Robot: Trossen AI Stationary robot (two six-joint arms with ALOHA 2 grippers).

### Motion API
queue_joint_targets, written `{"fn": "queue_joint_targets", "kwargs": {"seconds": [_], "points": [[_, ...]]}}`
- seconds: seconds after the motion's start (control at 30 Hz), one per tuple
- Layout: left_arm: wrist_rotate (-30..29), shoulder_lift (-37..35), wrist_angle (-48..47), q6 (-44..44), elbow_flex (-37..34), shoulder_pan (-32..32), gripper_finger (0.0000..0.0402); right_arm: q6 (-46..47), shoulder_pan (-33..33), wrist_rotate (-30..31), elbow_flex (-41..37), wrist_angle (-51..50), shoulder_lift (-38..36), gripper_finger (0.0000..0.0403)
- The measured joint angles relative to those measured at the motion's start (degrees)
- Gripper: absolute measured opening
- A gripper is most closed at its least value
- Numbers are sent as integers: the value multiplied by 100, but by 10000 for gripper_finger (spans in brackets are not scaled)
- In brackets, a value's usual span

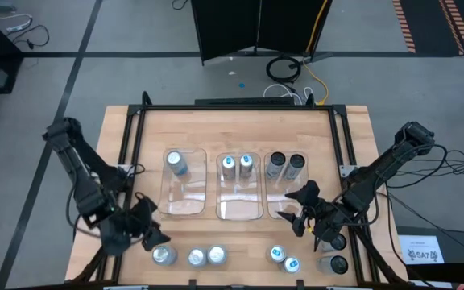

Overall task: Sort soda cans
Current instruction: Put the left blue-white soda can into the left transparent bin

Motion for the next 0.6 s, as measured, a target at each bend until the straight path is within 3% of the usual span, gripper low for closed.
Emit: {"fn": "queue_joint_targets", "kwargs": {"seconds": [0.27,0.6], "points": [[204,702,-134,-1562,401,-405,393,0,0,-12,0,1,0,336],[978,1302,-413,-2051,487,-238,393,-2,-1,-12,0,1,0,336]]}}
